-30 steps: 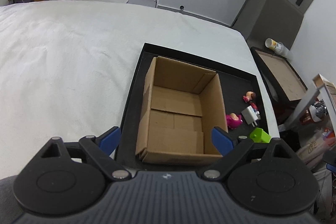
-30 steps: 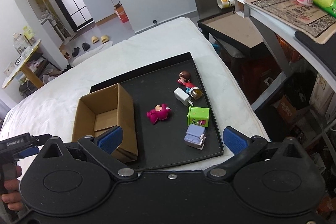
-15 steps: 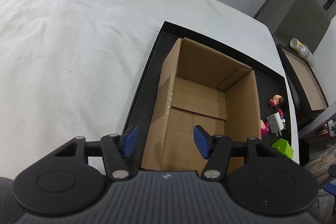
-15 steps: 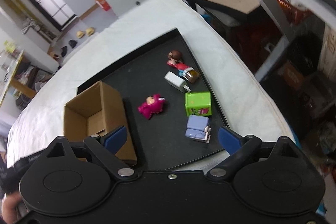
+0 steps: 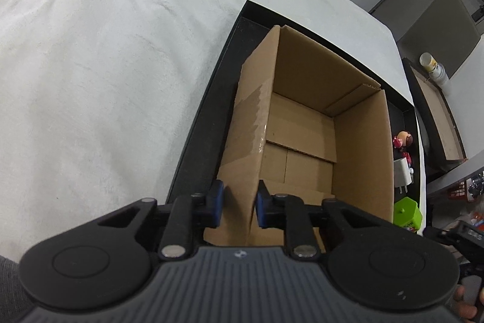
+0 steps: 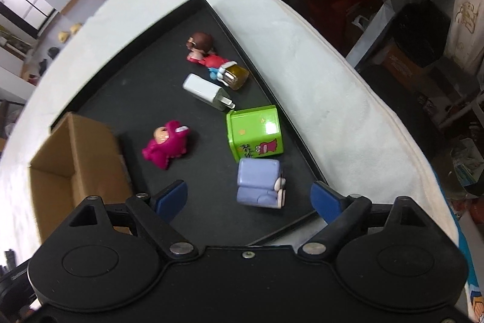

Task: Organize rigid objects
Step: 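Grasp the cardboard box wall with the left tool while the right tool grasps the lavender sofa figure, then hold the box wall with the left tool while the right tool drops the sofa figure inside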

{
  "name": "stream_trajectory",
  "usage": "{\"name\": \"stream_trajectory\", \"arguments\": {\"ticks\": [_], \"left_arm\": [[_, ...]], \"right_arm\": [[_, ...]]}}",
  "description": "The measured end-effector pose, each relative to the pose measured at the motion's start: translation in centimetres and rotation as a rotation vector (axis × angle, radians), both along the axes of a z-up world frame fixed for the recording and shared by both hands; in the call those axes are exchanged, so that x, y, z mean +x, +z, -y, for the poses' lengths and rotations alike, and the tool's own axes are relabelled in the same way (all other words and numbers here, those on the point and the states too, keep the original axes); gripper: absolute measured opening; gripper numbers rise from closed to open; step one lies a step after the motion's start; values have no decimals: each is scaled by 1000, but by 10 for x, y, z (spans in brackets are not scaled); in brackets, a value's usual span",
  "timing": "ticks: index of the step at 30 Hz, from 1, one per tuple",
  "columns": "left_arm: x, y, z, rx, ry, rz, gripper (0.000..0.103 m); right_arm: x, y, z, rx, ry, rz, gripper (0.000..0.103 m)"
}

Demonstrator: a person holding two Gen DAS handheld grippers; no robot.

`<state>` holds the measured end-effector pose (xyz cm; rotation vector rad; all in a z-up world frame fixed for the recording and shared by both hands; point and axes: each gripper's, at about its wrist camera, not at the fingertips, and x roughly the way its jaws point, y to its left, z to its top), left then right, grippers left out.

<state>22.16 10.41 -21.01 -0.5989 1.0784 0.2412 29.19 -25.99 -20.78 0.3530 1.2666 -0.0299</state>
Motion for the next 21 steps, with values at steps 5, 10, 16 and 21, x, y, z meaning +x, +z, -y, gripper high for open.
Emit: {"name": "stream_trajectory", "arguments": {"ticks": [5,10,16,21], "left_arm": [[-4,-2,-2,-9,-8,28,20],[-3,-4,-4,-16,6,53,20],[0,-6,-6,-33,28,65,20],[3,-7,-6,-33,23,69,21]], "right_arm": [[12,-21,-10,-72,-10,-38,88],[21,-40,-23,-112,4,-78,86],[26,-54,-28,-115,4,-113,44],[15,-39,-31,-105,20,-67,43]]}}
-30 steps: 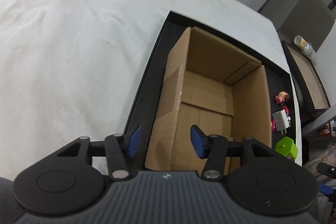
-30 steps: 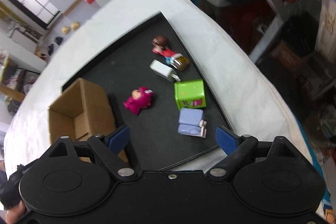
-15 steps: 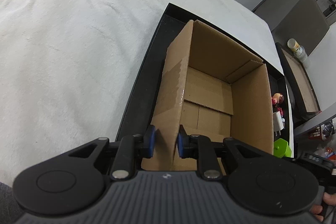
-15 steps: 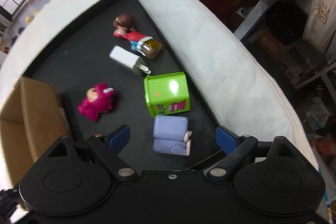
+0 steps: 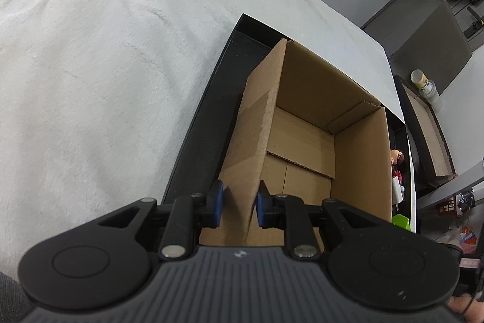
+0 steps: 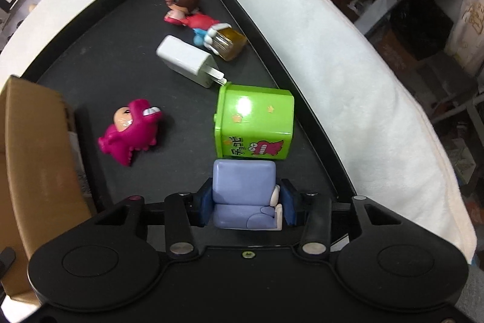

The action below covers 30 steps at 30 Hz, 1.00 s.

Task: Organize rigid objects
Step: 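Hold the box wall with the left tool while the right tool drops the sofa figure inside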

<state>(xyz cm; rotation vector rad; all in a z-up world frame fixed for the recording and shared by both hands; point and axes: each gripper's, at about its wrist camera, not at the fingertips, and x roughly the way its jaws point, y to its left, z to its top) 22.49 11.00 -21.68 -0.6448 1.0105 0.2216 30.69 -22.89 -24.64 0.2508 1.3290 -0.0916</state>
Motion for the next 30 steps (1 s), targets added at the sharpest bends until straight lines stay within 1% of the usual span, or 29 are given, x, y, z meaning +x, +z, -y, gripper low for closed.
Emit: {"name": "stream_trajectory", "arguments": {"ticks": [5,12,17,22,25,27,28,30], "left_arm": [[1,-2,-3,-15,15,4,21],[0,0,-1,0,8,8,21],[2,-1,-4,-27,11,-6,21],[8,3,-3,-10,-9,-25,21],[8,3,-3,-15,-7,-27,21],[6,1,-3,-18,3,-4,22],[4,0,-4,-32,12,13,22],[4,-2,-2,-42,6,18,22]], "right_arm": [[-10,15,-2,26,1,33,43],[-21,47,-17,45,43,114,43],[-24,73,-34,60,82,182,43],[-27,94,-52,49,141,250,43],[-27,106,-62,70,161,274,43],[-27,110,-66,76,174,291,43],[-28,114,-69,79,185,301,43],[-30,120,-76,83,202,315,43]]}}
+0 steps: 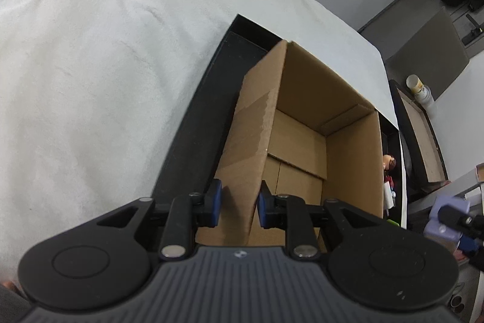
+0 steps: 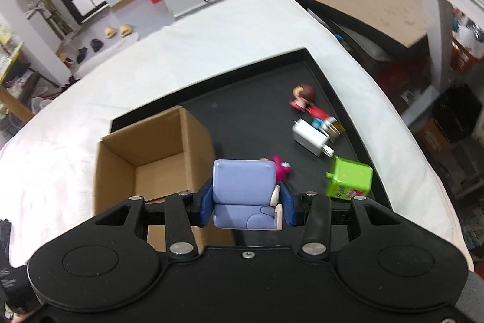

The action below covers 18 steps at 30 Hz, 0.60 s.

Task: Organize rigid objects
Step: 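Hold the box wall with the left tool while the right tool drops the sofa figure inside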

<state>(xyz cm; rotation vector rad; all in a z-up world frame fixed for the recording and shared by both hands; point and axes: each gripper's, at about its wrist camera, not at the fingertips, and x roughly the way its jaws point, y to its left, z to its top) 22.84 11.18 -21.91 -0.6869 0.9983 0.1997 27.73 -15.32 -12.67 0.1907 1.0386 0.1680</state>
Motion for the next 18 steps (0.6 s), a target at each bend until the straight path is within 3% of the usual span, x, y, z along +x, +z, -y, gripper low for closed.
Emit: {"name": "stream_trajectory", "arguments": {"ticks": [18], "left_arm": [[-3,-5,-6,-40,15,31,23]], "right_arm": [[1,14,-62,24,137,21,43]]}}
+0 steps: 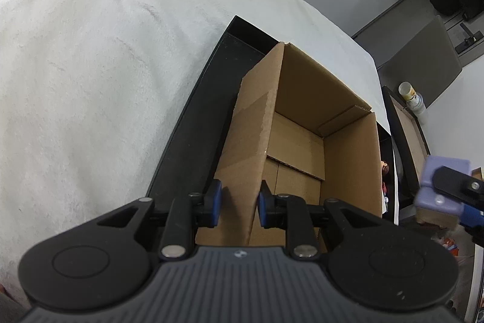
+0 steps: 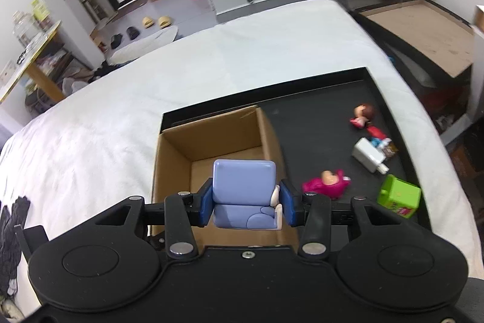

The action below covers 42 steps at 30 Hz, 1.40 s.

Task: Organize rigid objects
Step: 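Hold the box wall with the left tool while the right tool drops the sofa figure inside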

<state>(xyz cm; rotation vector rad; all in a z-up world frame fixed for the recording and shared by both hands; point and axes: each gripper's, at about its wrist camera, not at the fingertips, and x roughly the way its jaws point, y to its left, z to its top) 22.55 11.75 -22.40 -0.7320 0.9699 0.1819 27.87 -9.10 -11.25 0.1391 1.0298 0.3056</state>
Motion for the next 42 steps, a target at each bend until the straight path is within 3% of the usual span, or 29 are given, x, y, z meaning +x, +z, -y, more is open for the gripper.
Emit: {"name": "stream_trajectory", "arguments": {"ticks": [15,27,42], "left_arm": [[-3,-4,-6,-61,30,2,23],[-4,-7,-8,-59,33,32,24],[-3,-11,-11,-95,23,49,25]], "right_arm": [[6,-35,-49,-37,115,-32,44],[31,-57,-66,-24,118,-47,44],[40,-48,-74,32,192,18,47]]}}
